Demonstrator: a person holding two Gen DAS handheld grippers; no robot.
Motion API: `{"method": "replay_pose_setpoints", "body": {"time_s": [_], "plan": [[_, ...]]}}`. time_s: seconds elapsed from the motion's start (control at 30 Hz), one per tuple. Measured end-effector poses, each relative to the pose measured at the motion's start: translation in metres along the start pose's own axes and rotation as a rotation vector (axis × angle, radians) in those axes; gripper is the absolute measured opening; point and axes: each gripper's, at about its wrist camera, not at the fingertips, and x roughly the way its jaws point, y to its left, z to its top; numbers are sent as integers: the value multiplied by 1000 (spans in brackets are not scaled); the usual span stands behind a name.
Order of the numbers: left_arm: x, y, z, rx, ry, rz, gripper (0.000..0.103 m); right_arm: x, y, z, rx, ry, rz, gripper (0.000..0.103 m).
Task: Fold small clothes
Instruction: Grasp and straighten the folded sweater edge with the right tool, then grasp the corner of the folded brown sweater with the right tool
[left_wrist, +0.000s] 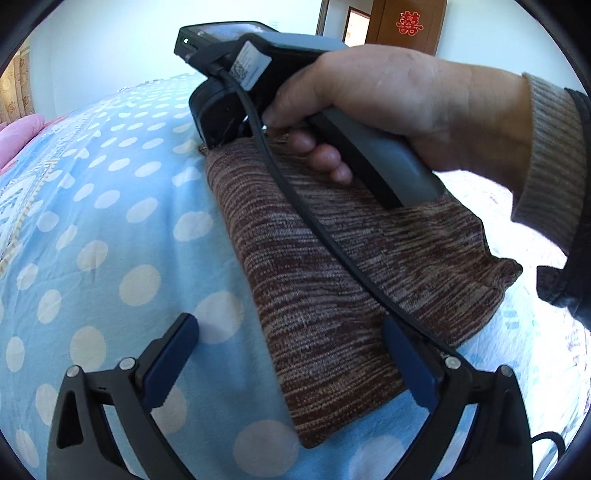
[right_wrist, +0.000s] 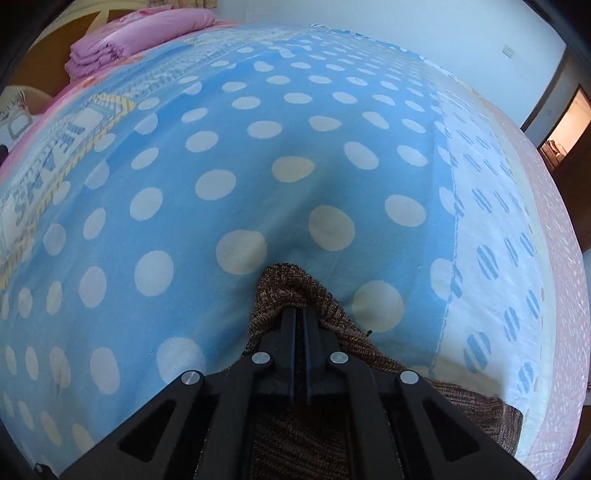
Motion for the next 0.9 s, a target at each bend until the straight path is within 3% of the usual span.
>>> {"method": "replay_pose_setpoints", "body": {"time_s": [0.07, 0.2, 0.47, 0.6, 0.67, 0.7, 0.73, 0.9], "plan": [[-3, -3, -2, 5, -1, -3, 102, -9, -3, -5, 22, -40, 19, 2], [-4, -2, -2, 3, -6, -15, 102, -53, -21, -29, 89, -116, 121, 19], [-6, -7, -5, 26, -3, 4, 102, -148, -47, -158, 119, -217, 185, 20], [-11, -16, -13, 42, 2, 20, 102, -149, -38, -232, 73, -146, 190, 20], [-16, -19, -16, 43, 3, 28, 103, -136, -34, -258, 57, -79, 141, 20], [-18, -20, -17, 42, 4, 25, 103, -135, -33, -271, 56, -108, 125, 20], [-19, -19, -18, 36, 4, 16, 103, -139, -32, -278, 56, -152, 126, 20], [-37, -2, -18, -42, -69, -26, 103, -141, -38, -277, 66, -157, 157, 20]]}}
